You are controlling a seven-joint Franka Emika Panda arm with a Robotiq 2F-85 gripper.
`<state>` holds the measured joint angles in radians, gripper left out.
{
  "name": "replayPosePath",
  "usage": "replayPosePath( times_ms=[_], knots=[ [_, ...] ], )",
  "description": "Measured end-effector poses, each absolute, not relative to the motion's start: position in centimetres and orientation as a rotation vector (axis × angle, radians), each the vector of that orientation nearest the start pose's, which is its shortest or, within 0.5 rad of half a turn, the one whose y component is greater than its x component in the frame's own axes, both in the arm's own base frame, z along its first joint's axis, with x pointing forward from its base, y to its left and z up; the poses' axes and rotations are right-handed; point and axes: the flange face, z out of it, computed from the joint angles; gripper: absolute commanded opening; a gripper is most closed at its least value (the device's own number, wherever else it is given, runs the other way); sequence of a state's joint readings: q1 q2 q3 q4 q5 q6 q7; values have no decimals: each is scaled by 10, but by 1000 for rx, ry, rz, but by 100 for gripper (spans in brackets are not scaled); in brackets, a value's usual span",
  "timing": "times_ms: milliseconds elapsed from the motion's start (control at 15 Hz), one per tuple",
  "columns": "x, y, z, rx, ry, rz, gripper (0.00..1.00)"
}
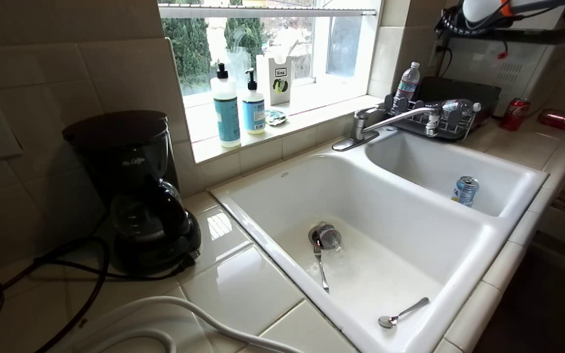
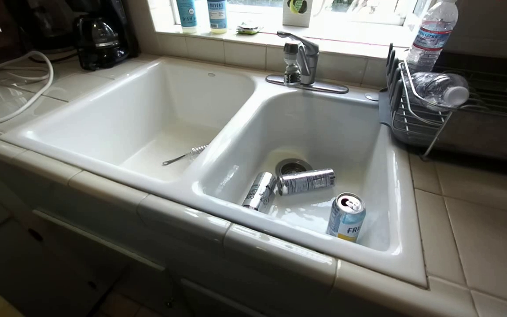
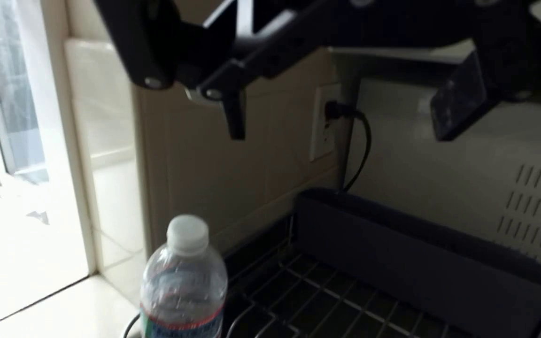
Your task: Put the plastic bottle on the drying rack
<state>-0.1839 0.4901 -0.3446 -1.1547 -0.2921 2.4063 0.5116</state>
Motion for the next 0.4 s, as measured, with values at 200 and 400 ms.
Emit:
replayPosePath(
  times_ms=[200,400],
  knots=[
    [651,-302,678,-2993,1289,-1508,100],
    [635,-279,710,-3007,1105,-1599,100]
  ],
)
